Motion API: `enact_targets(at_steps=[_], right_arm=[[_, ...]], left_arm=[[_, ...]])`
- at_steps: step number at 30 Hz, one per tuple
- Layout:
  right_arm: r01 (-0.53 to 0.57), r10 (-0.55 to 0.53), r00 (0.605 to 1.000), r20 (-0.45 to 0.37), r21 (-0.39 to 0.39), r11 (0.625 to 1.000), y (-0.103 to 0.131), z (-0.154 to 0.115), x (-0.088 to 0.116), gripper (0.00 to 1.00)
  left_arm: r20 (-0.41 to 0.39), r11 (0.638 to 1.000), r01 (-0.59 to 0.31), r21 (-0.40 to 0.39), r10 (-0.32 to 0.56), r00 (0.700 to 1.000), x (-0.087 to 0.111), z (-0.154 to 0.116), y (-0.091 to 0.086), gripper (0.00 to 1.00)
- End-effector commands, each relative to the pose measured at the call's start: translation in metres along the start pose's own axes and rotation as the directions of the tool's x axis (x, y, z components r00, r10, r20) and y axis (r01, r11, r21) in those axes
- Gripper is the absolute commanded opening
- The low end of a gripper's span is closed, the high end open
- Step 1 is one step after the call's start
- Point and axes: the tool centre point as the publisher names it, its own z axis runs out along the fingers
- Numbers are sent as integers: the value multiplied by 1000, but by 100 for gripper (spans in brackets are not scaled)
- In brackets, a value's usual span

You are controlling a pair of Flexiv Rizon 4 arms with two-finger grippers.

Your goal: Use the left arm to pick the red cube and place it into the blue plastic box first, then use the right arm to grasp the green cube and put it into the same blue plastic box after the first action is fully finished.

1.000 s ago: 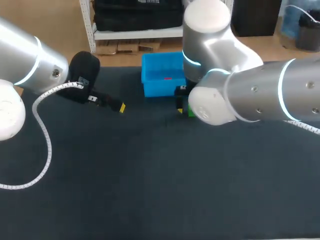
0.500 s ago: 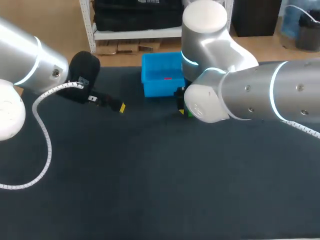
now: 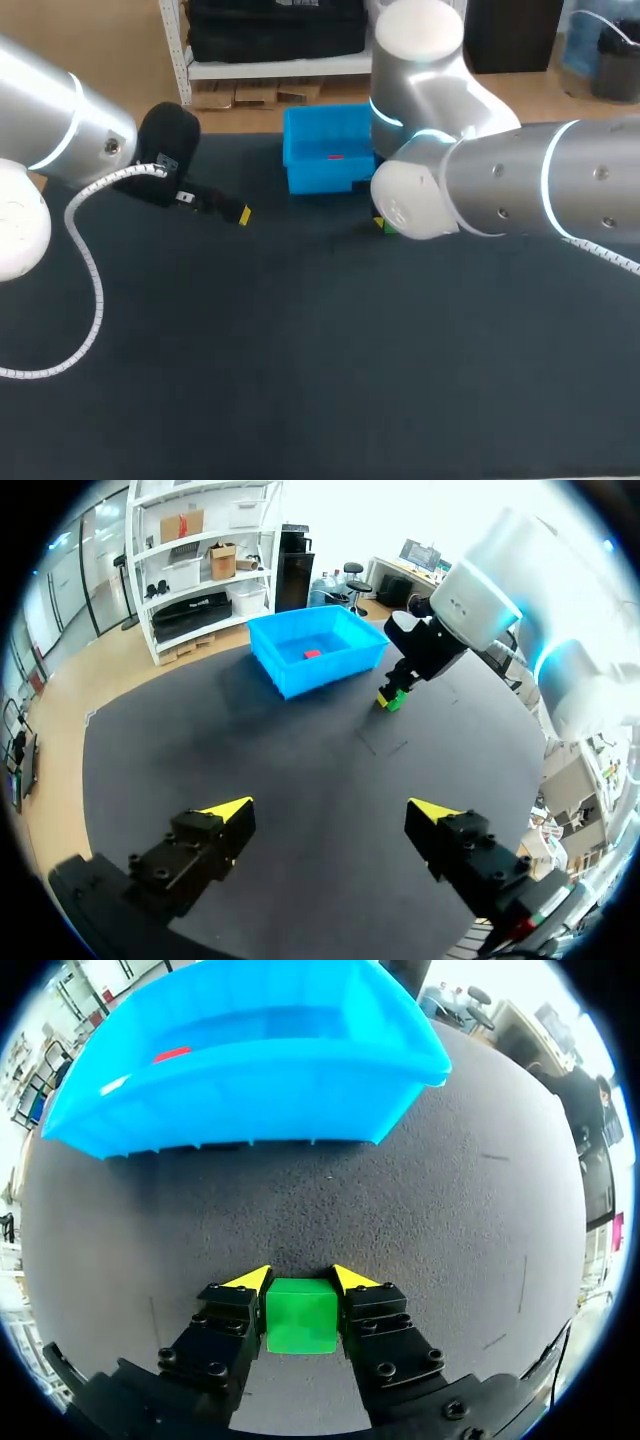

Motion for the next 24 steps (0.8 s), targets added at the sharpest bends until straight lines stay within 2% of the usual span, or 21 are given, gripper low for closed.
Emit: enact_targets(at_steps=[1, 7, 18, 24], right_arm=[[-6, 6, 1000, 11, -11, 1000, -3, -5, 0, 0], [-21, 23, 997, 67, -42, 999, -4, -32, -9, 0], [-1, 20, 983, 183, -101, 995, -1, -103, -28, 0], [-1, 24, 978, 208, -110, 994, 1, -124, -33, 0]], left_arm=[[4, 1000, -2, 6, 2, 1000, 0, 1, 2, 100], [4, 1000, -2, 6, 2, 1000, 0, 1, 2, 100], [4, 1000, -2, 6, 2, 1000, 0, 1, 2, 100], [4, 1000, -2, 6, 2, 1000, 0, 1, 2, 100]])
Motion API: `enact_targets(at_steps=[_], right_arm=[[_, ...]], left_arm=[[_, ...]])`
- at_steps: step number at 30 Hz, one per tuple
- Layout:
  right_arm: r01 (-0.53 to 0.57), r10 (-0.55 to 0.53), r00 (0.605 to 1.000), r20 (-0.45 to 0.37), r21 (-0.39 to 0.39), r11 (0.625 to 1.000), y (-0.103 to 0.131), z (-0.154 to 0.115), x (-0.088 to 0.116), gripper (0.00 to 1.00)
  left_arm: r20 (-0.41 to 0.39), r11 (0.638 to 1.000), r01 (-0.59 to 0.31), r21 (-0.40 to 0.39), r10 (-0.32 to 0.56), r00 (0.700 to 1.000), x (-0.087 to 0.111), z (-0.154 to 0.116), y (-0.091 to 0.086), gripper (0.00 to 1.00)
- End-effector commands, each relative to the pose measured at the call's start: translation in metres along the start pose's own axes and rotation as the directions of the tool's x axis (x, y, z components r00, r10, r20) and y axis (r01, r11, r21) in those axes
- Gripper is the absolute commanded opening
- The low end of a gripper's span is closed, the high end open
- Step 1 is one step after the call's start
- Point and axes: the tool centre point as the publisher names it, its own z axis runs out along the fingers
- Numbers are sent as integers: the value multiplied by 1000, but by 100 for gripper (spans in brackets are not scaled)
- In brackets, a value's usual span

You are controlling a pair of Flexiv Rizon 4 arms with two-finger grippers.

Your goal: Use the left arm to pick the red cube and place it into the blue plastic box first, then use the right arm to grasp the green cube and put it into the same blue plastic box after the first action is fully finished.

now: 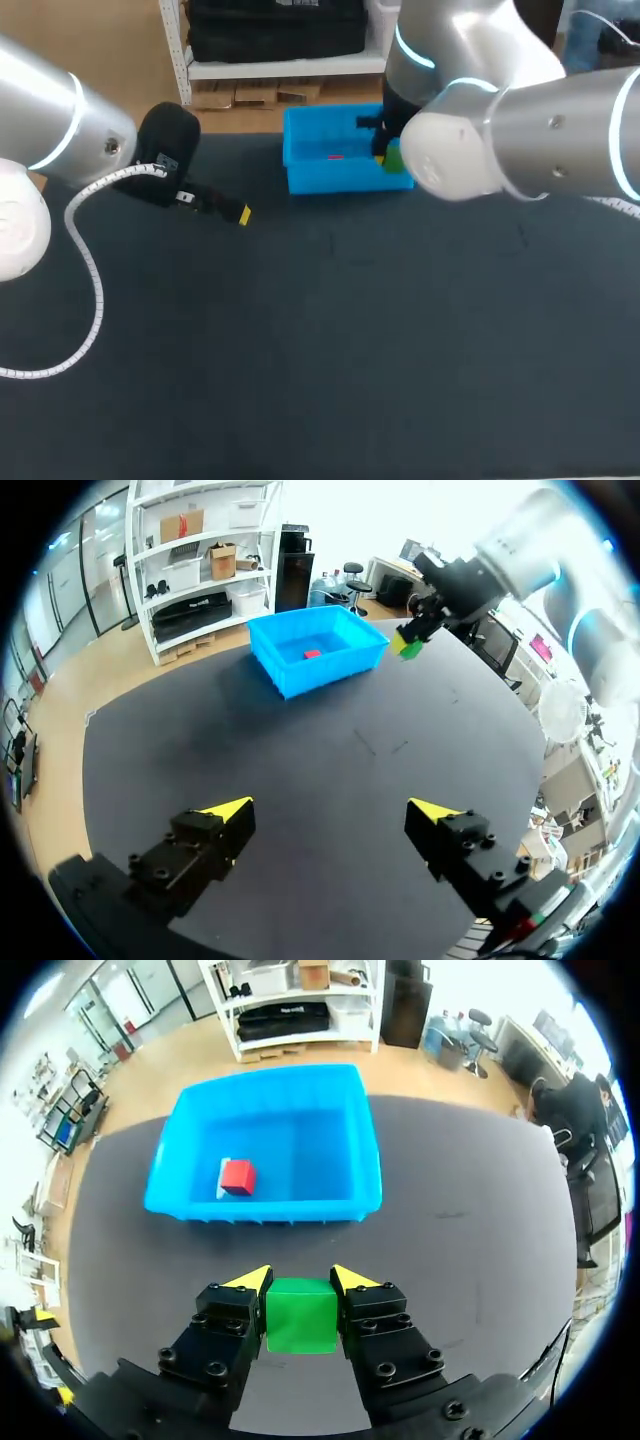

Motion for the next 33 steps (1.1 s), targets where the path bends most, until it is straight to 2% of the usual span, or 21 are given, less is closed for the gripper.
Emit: enact_targets(at_steps=[1, 9, 15, 18, 27, 33], right_arm=[[-6, 7, 999, 47, -7, 1000, -2, -21, 6, 0], [-6, 21, 989, 143, -104, 995, 3, -32, -2, 0], [-21, 65, 971, 229, -192, 981, 5, -29, -10, 0], [-19, 74, 967, 245, -220, 975, 7, -28, -11, 0], [-15, 68, 971, 231, -226, 974, 16, -18, -17, 0], [-2, 53, 971, 232, -215, 977, 21, -12, -32, 0]], left_arm=[[4, 1000, -2, 6, 2, 1000, 0, 1, 1, 100], [4, 1000, -2, 6, 2, 1000, 0, 1, 1, 100], [4, 1000, -2, 6, 2, 1000, 0, 1, 1, 100], [4, 1000, -2, 6, 2, 1000, 0, 1, 1, 100], [4, 1000, -2, 6, 2, 1000, 0, 1, 1, 100], [4, 1000, -2, 6, 2, 1000, 0, 1, 1, 100]])
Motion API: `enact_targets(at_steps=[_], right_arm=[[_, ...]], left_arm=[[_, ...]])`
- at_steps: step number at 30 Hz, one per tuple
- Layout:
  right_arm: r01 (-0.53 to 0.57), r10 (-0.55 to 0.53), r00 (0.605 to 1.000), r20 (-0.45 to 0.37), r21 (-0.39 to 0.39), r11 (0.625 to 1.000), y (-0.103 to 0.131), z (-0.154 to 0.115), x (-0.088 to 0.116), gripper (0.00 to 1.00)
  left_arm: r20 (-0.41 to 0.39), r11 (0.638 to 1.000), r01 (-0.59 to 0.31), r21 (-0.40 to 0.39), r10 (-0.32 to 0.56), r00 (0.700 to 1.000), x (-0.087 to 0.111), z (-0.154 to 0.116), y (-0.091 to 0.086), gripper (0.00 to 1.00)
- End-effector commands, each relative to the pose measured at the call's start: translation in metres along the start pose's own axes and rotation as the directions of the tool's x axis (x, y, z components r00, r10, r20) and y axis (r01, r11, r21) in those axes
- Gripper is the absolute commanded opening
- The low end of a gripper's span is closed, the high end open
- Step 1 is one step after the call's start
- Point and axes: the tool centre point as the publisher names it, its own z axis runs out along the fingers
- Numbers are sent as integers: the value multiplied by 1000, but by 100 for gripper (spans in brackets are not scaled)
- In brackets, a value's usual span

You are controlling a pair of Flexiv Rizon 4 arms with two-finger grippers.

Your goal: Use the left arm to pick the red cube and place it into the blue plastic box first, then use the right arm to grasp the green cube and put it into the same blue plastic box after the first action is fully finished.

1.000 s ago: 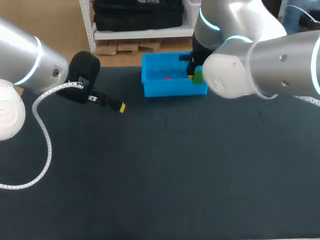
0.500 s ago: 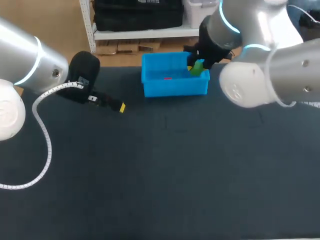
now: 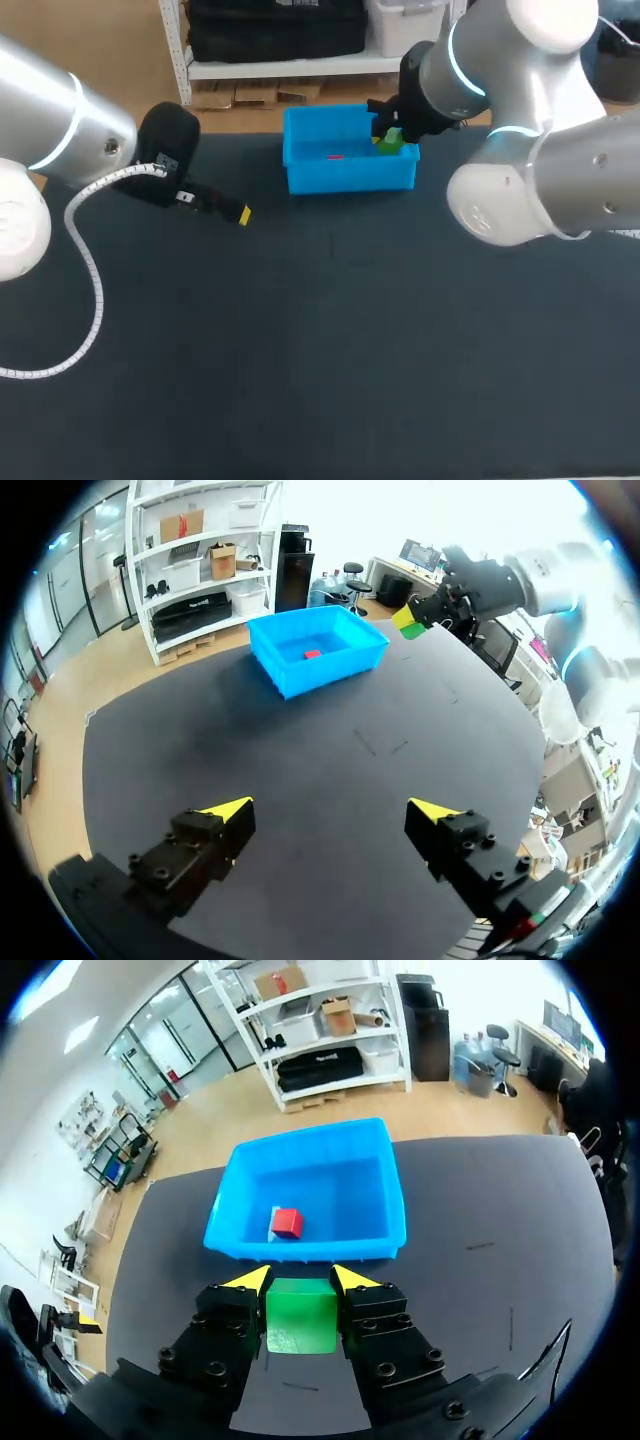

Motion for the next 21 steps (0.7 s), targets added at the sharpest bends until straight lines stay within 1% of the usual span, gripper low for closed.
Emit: enact_targets(at_steps=[1, 5, 12, 21], right_arm=[[3, -3, 1000, 17, 15, 1000, 4, 13, -9, 0], [12, -13, 1000, 18, 22, 1000, 6, 24, -20, 0], [28, -28, 1000, 14, 33, 999, 10, 53, -40, 0], [40, -40, 999, 3, 56, 998, 12, 87, -55, 0]], left_arm=[[4, 1000, -2, 6, 2, 1000, 0, 1, 1, 100], [4, 1000, -2, 6, 2, 1000, 0, 1, 1, 100], [4, 1000, -2, 6, 2, 1000, 0, 1, 1, 100], [4, 1000, -2, 6, 2, 1000, 0, 1, 1, 100]])
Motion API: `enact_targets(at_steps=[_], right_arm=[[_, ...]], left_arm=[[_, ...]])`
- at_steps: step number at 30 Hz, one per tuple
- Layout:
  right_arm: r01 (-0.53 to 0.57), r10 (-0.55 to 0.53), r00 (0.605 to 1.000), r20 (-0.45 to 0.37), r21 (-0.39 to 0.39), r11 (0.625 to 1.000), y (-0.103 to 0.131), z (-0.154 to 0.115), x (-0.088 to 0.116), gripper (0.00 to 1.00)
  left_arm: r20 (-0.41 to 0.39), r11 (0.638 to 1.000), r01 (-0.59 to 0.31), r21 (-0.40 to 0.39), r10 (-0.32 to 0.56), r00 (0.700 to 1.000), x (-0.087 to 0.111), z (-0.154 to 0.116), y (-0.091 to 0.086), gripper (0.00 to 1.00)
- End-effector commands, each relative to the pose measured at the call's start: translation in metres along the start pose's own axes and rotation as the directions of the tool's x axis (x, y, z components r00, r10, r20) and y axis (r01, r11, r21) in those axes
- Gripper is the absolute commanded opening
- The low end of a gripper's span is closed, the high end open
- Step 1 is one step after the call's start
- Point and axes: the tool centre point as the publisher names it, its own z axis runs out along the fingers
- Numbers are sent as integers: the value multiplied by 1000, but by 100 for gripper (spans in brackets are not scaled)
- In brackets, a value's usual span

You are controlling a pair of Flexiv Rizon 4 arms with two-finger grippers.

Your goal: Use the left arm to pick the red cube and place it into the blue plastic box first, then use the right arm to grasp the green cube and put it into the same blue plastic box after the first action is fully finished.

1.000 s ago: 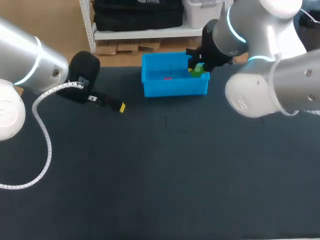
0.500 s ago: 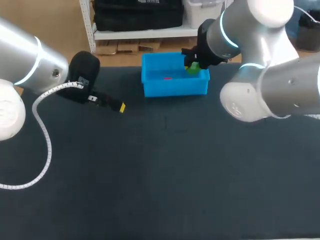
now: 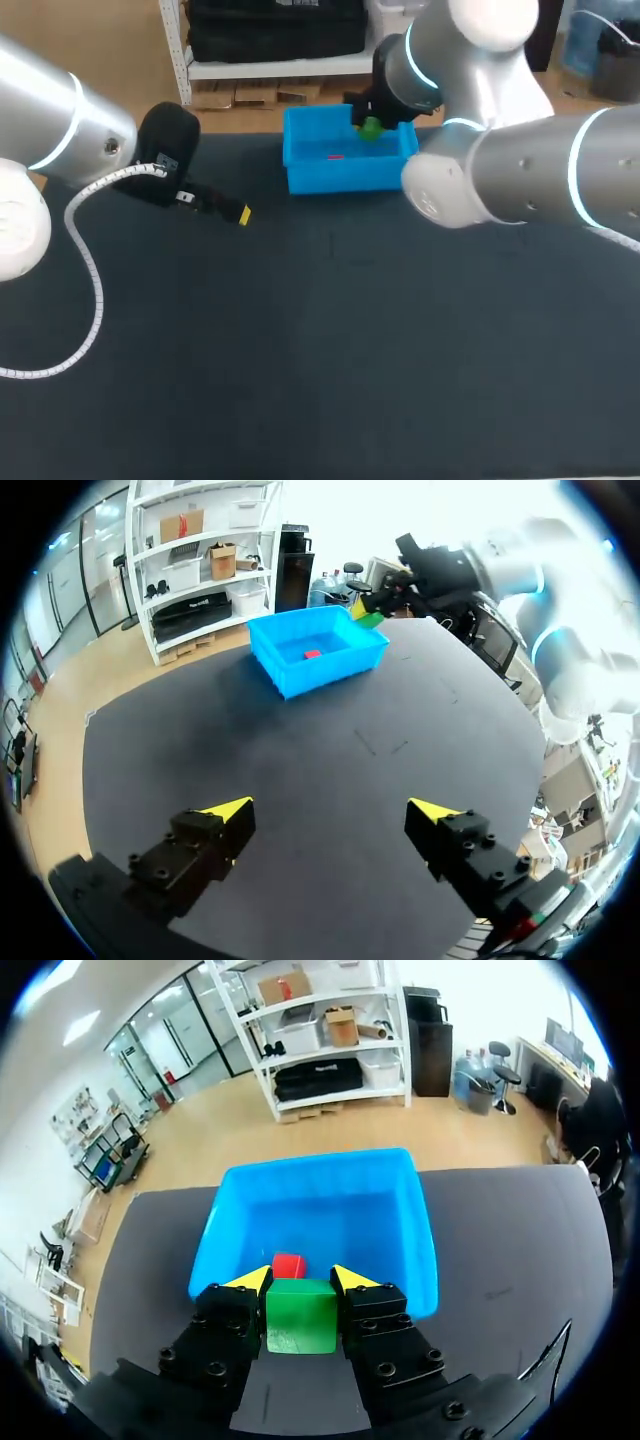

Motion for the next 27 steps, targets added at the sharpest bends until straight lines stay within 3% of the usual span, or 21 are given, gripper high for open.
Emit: enact_targets(at_steps=[1, 14, 27], right_arm=[[3, -2, 1000, -30, 11, 1000, 3, 34, -18, 0], [11, -3, 995, -95, 85, 996, -7, 70, -27, 0], [10, 7, 992, -129, 127, 992, -22, 79, -24, 0]], left_arm=[[4, 1000, -2, 6, 2, 1000, 0, 1, 1, 100], [4, 1000, -2, 6, 2, 1000, 0, 1, 1, 100], [4, 1000, -2, 6, 2, 1000, 0, 1, 1, 100]])
